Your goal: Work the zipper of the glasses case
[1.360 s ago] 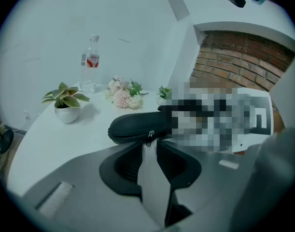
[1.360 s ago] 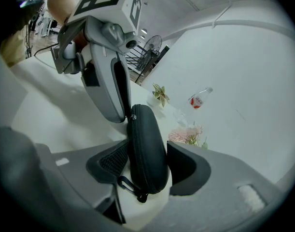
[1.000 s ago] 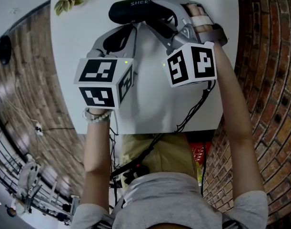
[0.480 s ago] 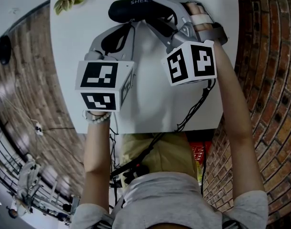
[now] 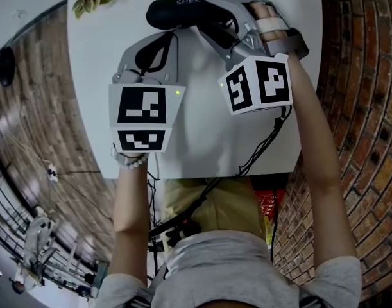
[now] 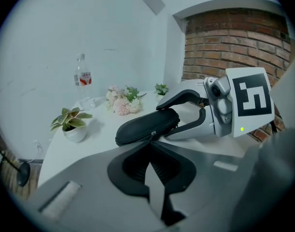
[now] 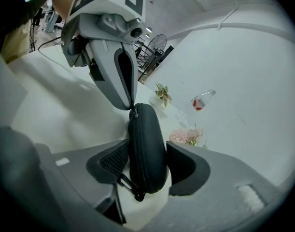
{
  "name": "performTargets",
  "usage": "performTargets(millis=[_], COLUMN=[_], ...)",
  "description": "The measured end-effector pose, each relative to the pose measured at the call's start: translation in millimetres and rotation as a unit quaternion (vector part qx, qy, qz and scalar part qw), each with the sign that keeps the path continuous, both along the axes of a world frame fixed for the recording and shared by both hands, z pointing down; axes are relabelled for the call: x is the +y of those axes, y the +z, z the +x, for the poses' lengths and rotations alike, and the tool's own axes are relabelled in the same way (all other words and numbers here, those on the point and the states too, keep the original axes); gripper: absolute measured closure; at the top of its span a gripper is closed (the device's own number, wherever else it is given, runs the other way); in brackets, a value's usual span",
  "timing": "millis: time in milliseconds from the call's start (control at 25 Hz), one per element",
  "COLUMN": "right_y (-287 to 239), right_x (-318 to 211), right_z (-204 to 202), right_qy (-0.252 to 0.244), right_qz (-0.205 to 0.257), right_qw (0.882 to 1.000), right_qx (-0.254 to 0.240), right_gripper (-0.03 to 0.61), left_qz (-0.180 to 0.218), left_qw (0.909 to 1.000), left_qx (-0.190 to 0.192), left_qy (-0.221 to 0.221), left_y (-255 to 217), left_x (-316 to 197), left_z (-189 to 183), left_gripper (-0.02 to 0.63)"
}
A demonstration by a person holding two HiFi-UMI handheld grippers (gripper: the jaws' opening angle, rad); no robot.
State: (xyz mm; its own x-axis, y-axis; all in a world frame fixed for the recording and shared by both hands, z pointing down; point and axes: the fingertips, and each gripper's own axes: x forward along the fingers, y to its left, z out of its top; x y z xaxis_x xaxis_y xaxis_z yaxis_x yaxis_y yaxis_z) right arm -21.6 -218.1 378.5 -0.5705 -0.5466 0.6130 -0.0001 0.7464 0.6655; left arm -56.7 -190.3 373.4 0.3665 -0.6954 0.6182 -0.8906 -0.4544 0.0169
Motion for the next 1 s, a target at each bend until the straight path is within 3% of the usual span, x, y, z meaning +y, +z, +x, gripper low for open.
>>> performTargets(millis=[520, 800, 1000], right_y=[1, 2, 2], right_x=[2, 1, 0], right_z=[2, 2, 1], right_qy=[-0.006, -0.008, -0.005], right_qz=[0.006, 0.000, -0.004], right_qw=[1.000, 1.000, 1.000], right_qx=[0.020, 0.018, 0.020], right_gripper=[0.334, 0.334, 0.334], left_qz=[-0.005, -0.021, -0.022], left_qw=[0.9999, 0.9965, 0.9984], left_qx=[0.010, -0.023, -0.010], left_qy=[-0.011, -0.078, -0.050], left_y=[-1, 2, 1], left_x=[-1, -2, 1], left_z=[-9, -72, -68], left_gripper=[0.597, 0.598, 0.597])
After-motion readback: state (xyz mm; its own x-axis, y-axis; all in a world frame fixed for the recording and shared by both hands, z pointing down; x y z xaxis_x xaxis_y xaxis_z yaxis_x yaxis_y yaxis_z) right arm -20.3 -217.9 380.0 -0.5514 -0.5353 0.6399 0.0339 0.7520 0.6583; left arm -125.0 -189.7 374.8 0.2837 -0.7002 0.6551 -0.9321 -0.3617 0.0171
